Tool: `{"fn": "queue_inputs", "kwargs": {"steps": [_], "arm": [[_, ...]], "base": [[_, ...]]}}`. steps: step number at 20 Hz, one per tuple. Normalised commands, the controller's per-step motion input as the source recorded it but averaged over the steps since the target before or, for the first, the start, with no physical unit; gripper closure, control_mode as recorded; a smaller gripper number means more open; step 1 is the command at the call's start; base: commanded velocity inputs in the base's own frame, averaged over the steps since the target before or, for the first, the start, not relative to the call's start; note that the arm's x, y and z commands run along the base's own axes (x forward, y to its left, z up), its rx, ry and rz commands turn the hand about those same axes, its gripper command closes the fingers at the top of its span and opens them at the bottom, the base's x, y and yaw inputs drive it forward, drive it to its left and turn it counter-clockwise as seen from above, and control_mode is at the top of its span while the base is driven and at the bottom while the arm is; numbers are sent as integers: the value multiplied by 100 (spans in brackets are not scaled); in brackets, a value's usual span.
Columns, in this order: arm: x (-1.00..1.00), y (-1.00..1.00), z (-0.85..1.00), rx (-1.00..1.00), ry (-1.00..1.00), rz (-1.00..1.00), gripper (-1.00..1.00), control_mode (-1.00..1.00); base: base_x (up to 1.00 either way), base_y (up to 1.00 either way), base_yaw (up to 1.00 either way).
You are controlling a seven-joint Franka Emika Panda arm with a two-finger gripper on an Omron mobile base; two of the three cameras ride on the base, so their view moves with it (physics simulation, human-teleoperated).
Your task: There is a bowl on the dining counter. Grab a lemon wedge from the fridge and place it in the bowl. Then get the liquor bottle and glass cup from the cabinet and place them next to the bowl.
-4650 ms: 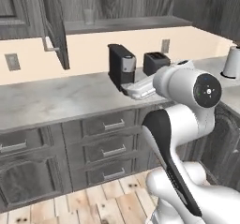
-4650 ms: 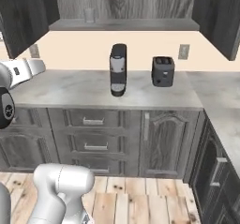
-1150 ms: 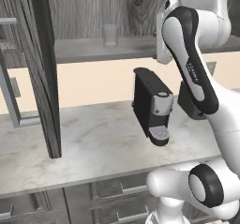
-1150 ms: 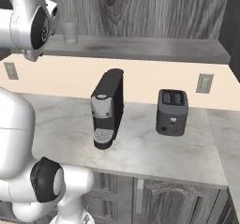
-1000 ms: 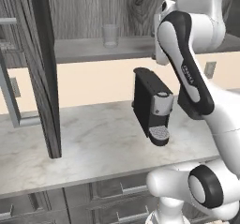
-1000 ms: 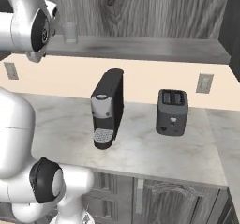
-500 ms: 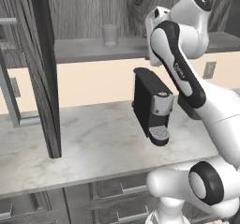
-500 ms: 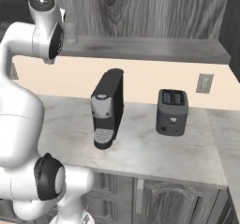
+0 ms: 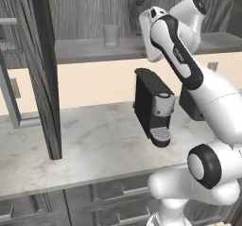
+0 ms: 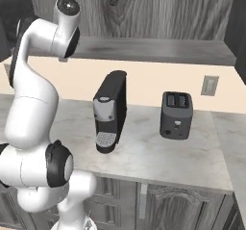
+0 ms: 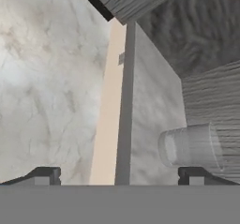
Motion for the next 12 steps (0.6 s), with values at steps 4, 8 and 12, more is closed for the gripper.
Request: {"fn": "queue_inputs", "kwargs": {"steps": [4, 8, 12], "arm": [[38, 12, 0, 0, -11, 15, -100, -100], [41, 13, 0, 0, -8, 9, -100, -100], [43, 8, 0, 0, -2, 4, -100, -100]], "base": [[0, 0, 0], [0, 0, 0], [0, 0, 0]]}}
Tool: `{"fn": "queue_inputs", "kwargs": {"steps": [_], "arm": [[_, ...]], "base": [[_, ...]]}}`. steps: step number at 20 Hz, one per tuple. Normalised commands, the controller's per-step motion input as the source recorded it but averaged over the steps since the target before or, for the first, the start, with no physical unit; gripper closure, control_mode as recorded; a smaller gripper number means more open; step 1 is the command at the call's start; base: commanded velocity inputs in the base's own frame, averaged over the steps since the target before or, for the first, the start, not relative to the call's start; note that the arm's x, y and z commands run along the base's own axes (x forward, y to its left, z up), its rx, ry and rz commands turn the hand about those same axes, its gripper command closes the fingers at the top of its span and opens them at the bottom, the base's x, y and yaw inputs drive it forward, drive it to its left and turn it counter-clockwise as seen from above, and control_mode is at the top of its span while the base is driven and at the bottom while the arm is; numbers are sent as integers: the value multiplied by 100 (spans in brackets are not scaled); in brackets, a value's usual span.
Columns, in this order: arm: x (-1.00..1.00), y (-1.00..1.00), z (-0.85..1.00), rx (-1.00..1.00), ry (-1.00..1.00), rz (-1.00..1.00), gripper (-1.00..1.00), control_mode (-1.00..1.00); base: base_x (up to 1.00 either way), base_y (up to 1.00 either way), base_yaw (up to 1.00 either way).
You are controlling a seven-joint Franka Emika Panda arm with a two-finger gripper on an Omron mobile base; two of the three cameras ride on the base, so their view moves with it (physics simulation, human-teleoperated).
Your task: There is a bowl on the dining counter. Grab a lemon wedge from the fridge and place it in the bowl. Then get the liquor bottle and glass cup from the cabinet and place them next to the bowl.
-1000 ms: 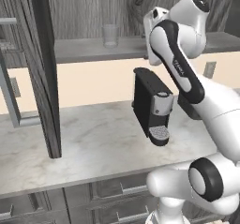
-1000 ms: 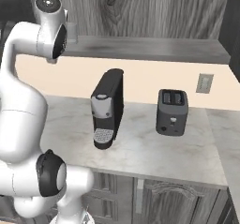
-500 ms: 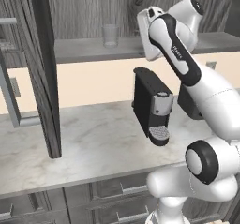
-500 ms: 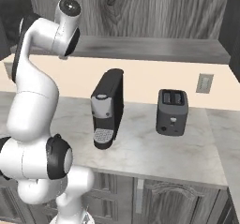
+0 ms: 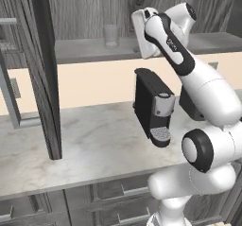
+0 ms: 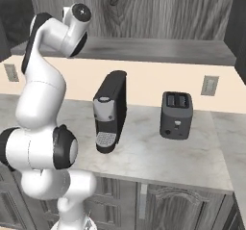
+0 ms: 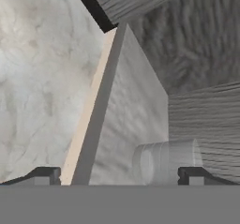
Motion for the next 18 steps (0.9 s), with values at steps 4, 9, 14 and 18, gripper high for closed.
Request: {"fn": "queue_inputs", "kwargs": {"steps": [4, 9, 14, 18], "arm": [[36, 5, 0, 0, 0, 1, -100, -100], [36, 7, 1, 0, 0, 0, -100, -100], [40, 12, 2, 0, 0, 0, -100, -100], [38, 15, 0, -1, 0, 0, -100, -100]], "base": [[0, 0, 0], [0, 0, 0], [0, 0, 0], [0, 0, 0]]}}
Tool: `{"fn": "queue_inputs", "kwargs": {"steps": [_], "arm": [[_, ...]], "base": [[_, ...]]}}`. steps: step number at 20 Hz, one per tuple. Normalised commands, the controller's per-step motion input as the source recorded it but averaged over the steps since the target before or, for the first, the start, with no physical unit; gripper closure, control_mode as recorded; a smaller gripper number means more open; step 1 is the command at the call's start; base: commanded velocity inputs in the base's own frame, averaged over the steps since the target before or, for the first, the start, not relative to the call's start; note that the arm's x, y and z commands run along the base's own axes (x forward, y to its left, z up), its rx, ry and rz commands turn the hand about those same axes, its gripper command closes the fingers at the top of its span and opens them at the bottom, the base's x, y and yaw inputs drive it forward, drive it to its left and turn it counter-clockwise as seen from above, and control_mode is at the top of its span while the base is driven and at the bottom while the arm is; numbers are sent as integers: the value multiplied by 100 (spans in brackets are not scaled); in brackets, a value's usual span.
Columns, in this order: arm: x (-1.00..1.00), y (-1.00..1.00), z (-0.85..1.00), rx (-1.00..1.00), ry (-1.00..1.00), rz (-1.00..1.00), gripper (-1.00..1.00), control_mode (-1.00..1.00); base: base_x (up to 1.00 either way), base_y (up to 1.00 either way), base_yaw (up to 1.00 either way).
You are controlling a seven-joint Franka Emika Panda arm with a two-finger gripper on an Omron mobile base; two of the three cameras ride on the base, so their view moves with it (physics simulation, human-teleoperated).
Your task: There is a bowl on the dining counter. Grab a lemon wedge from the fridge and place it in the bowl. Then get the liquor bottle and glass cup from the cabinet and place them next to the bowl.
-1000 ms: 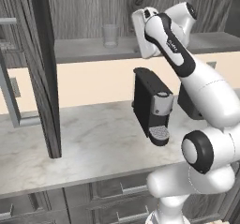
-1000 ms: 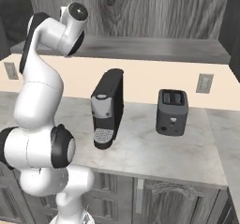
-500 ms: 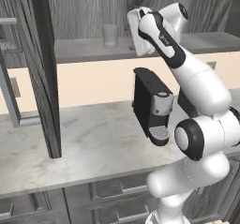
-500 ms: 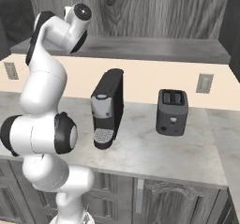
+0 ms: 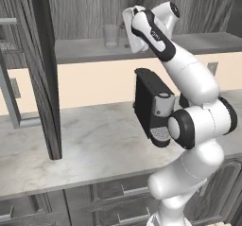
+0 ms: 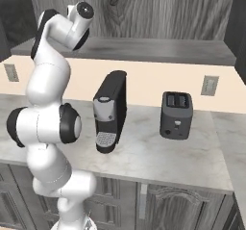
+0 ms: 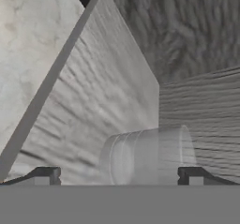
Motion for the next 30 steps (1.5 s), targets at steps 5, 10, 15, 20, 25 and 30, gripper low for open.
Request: {"fn": "queue_inputs", "kwargs": {"steps": [5, 10, 15, 20, 25, 30], "arm": [[39, 14, 1, -1, 0, 0, -100, -100], [39, 11, 1, -1, 0, 0, -100, -100], [32, 0, 4, 0, 0, 0, -100, -100], [26, 1, 0, 0, 0, 0, -100, -100], [19, 8, 0, 0, 0, 0, -100, -100], [15, 13, 0, 0, 0, 0, -100, -100]], "base": [[0, 0, 0], [0, 0, 0], [0, 0, 0], [0, 0, 0], [0, 0, 0], [0, 0, 0]]}}
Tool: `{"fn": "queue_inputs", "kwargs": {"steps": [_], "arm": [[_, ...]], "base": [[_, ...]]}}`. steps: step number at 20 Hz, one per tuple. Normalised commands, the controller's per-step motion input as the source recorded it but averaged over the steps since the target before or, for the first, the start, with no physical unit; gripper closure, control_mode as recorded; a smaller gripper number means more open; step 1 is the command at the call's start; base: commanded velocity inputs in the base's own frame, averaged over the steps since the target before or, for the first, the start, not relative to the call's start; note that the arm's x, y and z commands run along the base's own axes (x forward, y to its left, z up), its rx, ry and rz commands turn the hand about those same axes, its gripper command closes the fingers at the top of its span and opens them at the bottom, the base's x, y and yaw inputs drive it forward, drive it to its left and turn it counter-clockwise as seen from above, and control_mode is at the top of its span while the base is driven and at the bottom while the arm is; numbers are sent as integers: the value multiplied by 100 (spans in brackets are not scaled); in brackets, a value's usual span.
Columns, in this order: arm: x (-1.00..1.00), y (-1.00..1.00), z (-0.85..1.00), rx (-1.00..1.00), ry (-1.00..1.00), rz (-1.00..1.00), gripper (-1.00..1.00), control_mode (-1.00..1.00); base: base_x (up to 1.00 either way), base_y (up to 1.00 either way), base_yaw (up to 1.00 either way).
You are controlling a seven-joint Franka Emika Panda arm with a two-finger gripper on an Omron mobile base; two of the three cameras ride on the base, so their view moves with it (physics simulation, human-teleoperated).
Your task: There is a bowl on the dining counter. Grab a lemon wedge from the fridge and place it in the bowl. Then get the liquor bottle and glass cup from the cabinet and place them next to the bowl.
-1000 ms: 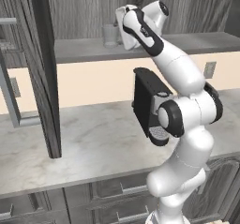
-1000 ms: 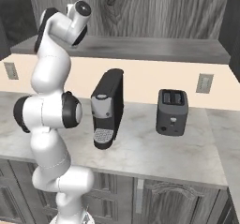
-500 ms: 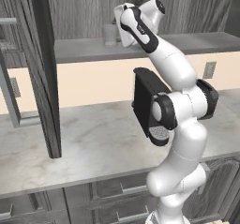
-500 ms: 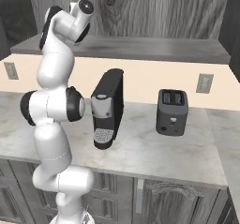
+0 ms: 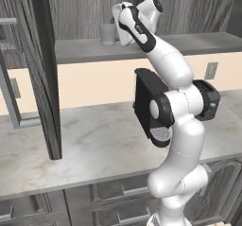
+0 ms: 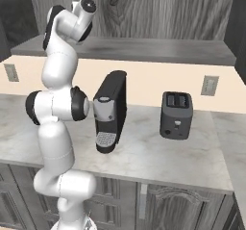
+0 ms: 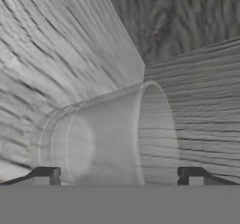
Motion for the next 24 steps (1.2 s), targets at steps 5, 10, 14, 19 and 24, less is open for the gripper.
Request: {"fn": "queue_inputs", "kwargs": {"steps": [5, 10, 14, 19, 24], "arm": [[1, 9, 0, -1, 0, 0, -100, -100], [0, 7, -1, -2, 0, 1, -100, -100], [0, 8, -8, -3, 0, 3, -100, -100], [-7, 5, -16, -2, 0, 2, -100, -100], [-1, 8, -26, -2, 3, 2, -100, -100]], "base": [[0, 0, 0], [0, 0, 0], [0, 0, 0], [0, 0, 0], [0, 0, 0]]}}
